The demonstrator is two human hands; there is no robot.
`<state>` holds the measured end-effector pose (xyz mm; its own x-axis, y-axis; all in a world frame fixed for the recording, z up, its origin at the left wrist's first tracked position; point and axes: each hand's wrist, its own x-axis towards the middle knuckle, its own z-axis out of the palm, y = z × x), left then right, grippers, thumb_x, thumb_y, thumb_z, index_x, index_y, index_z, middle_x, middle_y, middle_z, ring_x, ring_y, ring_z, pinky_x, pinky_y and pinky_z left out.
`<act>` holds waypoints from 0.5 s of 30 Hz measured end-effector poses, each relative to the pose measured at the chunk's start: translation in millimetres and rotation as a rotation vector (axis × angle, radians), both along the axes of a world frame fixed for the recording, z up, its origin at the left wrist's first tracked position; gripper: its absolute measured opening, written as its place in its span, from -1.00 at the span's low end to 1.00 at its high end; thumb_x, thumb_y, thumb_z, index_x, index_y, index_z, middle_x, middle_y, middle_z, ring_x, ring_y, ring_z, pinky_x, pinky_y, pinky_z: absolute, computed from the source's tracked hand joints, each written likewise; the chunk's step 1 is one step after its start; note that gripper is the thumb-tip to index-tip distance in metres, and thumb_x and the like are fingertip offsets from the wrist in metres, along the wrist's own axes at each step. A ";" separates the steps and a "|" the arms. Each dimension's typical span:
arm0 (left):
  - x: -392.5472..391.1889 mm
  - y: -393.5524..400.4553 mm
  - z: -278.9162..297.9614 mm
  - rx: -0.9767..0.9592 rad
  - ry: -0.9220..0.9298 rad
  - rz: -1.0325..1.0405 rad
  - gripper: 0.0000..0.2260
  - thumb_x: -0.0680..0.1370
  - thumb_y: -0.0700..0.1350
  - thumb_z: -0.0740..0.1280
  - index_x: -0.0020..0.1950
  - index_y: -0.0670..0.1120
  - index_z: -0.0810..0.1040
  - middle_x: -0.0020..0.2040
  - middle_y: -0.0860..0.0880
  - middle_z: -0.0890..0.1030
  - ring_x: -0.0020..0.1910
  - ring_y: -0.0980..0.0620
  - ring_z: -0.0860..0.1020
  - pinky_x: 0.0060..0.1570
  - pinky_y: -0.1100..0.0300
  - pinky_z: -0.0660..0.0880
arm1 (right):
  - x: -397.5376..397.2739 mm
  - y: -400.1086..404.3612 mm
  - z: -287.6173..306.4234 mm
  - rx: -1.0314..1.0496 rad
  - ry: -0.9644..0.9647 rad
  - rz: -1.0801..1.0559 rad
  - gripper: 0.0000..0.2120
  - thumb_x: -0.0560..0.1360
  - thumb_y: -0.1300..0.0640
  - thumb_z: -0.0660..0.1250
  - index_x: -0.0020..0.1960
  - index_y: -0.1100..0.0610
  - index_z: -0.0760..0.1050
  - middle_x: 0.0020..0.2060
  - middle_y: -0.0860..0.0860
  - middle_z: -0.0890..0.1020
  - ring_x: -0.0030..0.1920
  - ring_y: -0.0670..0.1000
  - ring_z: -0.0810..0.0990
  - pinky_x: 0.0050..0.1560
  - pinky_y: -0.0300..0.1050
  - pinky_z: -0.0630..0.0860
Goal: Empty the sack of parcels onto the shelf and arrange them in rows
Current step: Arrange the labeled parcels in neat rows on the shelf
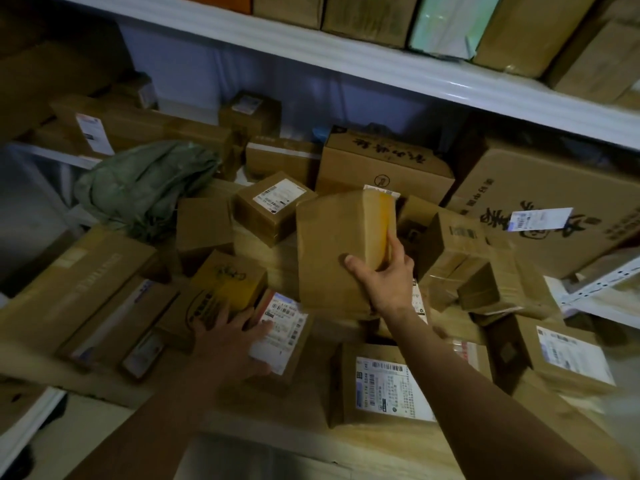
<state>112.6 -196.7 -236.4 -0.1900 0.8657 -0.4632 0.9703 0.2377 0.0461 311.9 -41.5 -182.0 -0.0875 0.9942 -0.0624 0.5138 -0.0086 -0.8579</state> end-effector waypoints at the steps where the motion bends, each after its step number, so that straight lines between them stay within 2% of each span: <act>1: -0.4 -0.5 3.0 -0.016 -0.011 0.008 -0.30 0.44 0.30 0.26 0.50 0.27 0.01 0.56 0.06 -0.07 0.52 -0.20 -0.18 0.37 -0.41 -0.08 | -3.2 -1.6 0.0 0.020 -0.017 0.019 -0.05 0.22 -0.30 0.48 0.46 -0.25 0.04 0.35 0.02 0.23 0.32 0.15 0.32 0.27 0.24 0.43; 3: -2.0 -0.2 7.4 -0.039 -0.037 0.023 -0.32 0.43 0.21 0.33 0.47 0.28 0.08 0.56 0.07 -0.04 0.52 -0.18 -0.17 0.37 -0.42 -0.08 | -10.0 -2.8 2.4 0.078 -0.079 0.056 -0.04 0.18 -0.36 0.44 0.44 -0.28 0.02 0.37 0.03 0.22 0.34 0.16 0.30 0.29 0.25 0.40; 6: -2.5 0.3 11.0 -0.059 -0.054 0.041 -0.37 0.44 0.08 0.38 0.44 0.27 0.17 0.53 0.09 0.03 0.52 -0.16 -0.15 0.38 -0.42 -0.06 | -15.8 -2.7 7.9 0.238 -0.320 0.149 -0.06 0.22 -0.35 0.42 0.46 -0.26 0.03 0.37 0.07 0.23 0.34 0.19 0.26 0.34 0.20 0.31; 8: -1.5 0.7 11.2 -0.058 -0.065 0.053 -0.37 0.43 0.04 0.40 0.43 0.25 0.20 0.52 0.08 0.07 0.51 -0.15 -0.12 0.38 -0.39 -0.03 | -18.1 -5.7 9.5 0.266 -0.474 0.272 -0.07 0.26 -0.31 0.43 0.48 -0.23 0.02 0.39 0.10 0.20 0.36 0.21 0.23 0.37 0.19 0.26; 10: -1.4 1.3 11.2 -0.050 -0.087 0.066 -0.37 0.43 0.00 0.42 0.42 0.23 0.22 0.51 0.07 0.11 0.51 -0.14 -0.09 0.38 -0.36 0.02 | -20.4 -10.9 5.2 0.238 -0.599 0.386 -0.07 0.29 -0.30 0.43 0.50 -0.22 -0.02 0.44 0.10 0.15 0.40 0.22 0.19 0.41 0.19 0.17; 12: -1.1 3.1 12.8 -0.046 -0.104 0.090 -0.40 0.43 -0.04 0.41 0.40 0.21 0.26 0.49 0.06 0.15 0.49 -0.13 -0.04 0.37 -0.30 0.09 | -20.7 -12.4 -2.3 0.157 -0.626 0.436 -0.07 0.33 -0.27 0.41 0.51 -0.22 -0.08 0.50 0.09 0.05 0.45 0.23 0.11 0.45 0.21 0.07; 15: 5.0 11.6 21.3 0.005 -0.096 0.165 -0.58 0.47 -0.06 0.34 0.31 0.16 0.39 0.37 0.02 0.32 0.41 -0.09 0.17 0.34 -0.22 0.20 | -19.8 -10.6 -9.3 0.024 -0.645 0.476 -0.08 0.41 -0.19 0.38 0.52 -0.22 -0.19 0.55 0.06 -0.11 0.53 0.20 -0.04 0.48 0.27 -0.10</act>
<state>117.6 -185.0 -215.2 -0.2846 0.8289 -0.4816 0.9094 0.3923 0.1378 292.1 -52.1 -191.3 -0.4563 0.8610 -0.2246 0.8526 0.3508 -0.3873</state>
